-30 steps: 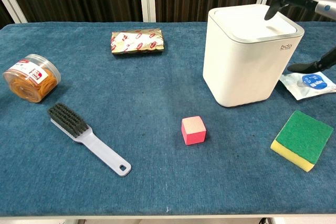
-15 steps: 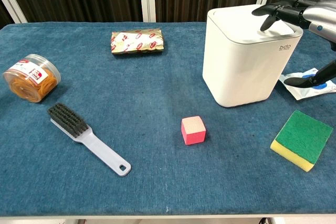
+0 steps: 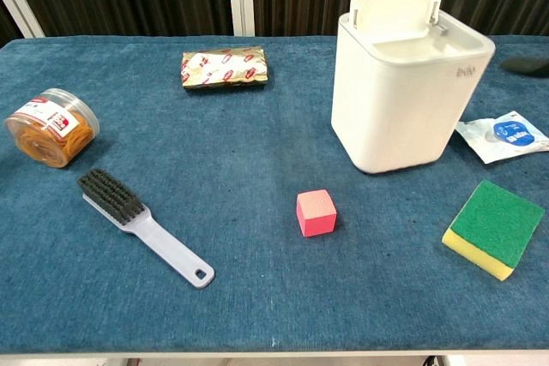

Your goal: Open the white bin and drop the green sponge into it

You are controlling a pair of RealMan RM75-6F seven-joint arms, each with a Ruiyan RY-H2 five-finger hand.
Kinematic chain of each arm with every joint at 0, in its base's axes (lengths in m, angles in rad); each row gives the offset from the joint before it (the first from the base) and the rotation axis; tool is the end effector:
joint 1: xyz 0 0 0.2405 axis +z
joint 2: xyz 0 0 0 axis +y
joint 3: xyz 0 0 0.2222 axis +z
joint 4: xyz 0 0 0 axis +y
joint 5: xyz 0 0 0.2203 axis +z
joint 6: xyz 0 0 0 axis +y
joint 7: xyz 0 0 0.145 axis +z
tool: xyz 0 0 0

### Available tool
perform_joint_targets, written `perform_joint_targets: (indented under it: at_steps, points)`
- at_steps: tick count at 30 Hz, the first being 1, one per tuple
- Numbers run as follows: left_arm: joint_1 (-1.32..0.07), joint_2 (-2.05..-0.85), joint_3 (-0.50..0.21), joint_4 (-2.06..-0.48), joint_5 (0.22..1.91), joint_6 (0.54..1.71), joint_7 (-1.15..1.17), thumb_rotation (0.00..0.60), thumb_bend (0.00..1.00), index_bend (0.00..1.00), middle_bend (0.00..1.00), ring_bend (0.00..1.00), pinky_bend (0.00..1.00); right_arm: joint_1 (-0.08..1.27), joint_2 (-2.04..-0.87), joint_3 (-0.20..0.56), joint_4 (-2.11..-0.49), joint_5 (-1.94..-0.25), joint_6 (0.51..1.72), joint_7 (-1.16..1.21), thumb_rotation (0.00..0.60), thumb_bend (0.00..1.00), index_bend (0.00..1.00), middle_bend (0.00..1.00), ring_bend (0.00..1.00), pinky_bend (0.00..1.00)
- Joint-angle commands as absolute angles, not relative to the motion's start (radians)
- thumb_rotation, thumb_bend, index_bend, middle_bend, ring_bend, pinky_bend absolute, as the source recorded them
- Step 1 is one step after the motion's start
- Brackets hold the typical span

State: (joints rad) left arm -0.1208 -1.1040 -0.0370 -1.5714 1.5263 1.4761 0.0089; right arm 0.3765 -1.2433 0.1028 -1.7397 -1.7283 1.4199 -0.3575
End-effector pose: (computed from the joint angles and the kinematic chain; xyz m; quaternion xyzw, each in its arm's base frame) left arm -0.2862 0.1886 0.1393 -0.6229 -0.3576 -0.3792 0.5834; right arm -0.1452 -0.2348 0.0843 0.7111 -0.1817 0.4823 0.4782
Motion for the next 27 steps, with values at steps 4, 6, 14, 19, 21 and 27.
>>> perform_joint_targets:
  at_steps: [4, 6, 14, 19, 21, 27]
  points:
    - [-0.118, -1.103, -0.037, -1.575, 1.523, 1.478, 0.006, 0.6, 0.07, 0.0, 0.0, 0.0, 0.0, 0.287, -1.147, -0.039, -1.725, -1.822, 1.446, -0.282, 0.6, 0.36, 0.0, 0.04, 0.0, 0.0]
    - [-0.116, -1.103, -0.037, -1.575, 1.524, 1.483, 0.003, 0.6, 0.07, 0.0, 0.0, 0.0, 0.0, 0.277, -1.132, -0.082, -1.709, -1.839, 1.421, -0.264, 0.6, 0.34, 0.0, 0.03, 0.0, 0.0]
    - [-0.115, -1.105, -0.036, -1.574, 1.525, 1.484, 0.003, 0.6, 0.07, 0.0, 0.0, 0.0, 0.0, 0.294, -1.156, -0.151, -1.638, -1.832, 1.264, -0.251, 0.6, 0.31, 0.0, 0.03, 0.0, 0.0]
    - [-0.119, -1.106, -0.035, -1.574, 1.525, 1.474, 0.008, 0.6, 0.07, 0.0, 0.0, 0.0, 0.0, 0.335, -1.208, -0.143, -1.614, -1.796, 1.154, -0.256, 0.6, 0.31, 0.0, 0.03, 0.0, 0.0]
    - [-0.121, -1.106, -0.036, -1.573, 1.521, 1.47, 0.007, 0.6, 0.07, 0.0, 0.0, 0.0, 0.0, 0.353, -1.23, -0.132, -1.604, -1.774, 1.115, -0.25, 0.6, 0.31, 0.0, 0.03, 0.0, 0.0]
    - [-0.125, -1.101, -0.039, -1.573, 1.514, 1.461, -0.005, 0.6, 0.07, 0.0, 0.0, 0.0, 0.0, 0.389, -1.271, -0.104, -1.573, -1.704, 1.031, -0.253, 0.6, 0.36, 0.0, 0.04, 0.0, 0.0]
